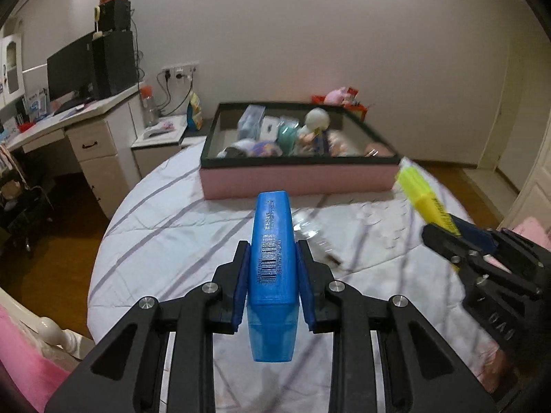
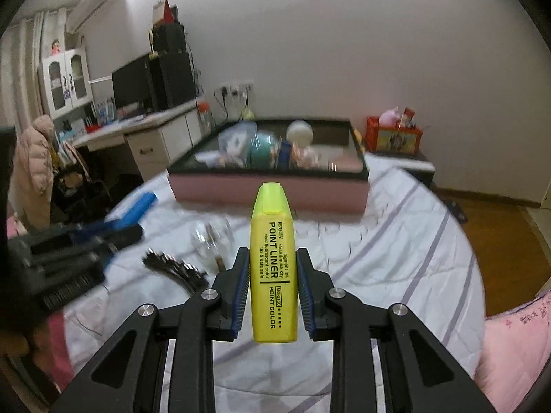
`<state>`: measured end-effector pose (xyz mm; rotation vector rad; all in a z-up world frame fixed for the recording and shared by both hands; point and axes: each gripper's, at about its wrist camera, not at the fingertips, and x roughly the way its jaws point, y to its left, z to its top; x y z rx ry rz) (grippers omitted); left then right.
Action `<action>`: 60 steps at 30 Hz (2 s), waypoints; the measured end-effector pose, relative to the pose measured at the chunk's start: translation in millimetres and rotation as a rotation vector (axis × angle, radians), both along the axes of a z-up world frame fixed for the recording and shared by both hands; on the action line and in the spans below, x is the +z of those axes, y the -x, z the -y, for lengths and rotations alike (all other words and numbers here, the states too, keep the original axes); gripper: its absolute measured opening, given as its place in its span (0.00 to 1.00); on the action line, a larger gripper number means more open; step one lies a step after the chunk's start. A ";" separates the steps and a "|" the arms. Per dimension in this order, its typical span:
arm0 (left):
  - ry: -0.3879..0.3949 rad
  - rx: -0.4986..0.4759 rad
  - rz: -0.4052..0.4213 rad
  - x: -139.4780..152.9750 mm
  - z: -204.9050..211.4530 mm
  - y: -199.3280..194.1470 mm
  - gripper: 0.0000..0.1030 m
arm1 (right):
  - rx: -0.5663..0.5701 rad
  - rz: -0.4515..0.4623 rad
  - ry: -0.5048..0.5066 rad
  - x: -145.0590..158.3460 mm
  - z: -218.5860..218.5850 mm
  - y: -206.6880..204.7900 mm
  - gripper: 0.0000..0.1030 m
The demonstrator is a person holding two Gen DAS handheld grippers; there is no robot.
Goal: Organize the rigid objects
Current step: 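Lift the highlighter and blue pencil case up over the pink box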
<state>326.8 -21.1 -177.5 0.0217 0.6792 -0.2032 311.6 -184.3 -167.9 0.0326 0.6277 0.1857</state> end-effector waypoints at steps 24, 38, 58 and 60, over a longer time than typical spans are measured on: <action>-0.048 0.055 0.256 72.1 26.8 58.5 0.26 | -0.035 0.225 0.057 74.7 -22.9 43.1 0.26; -0.085 0.054 0.373 93.3 30.3 60.5 0.26 | -0.027 0.284 0.045 91.0 -20.5 35.6 0.26; -0.141 0.014 0.318 85.3 56.2 -90.8 0.26 | -0.028 0.259 0.081 91.2 -12.4 -79.7 0.26; -0.139 0.013 0.276 75.3 56.8 -116.5 0.26 | -0.030 0.238 0.100 85.0 -12.6 -102.7 0.26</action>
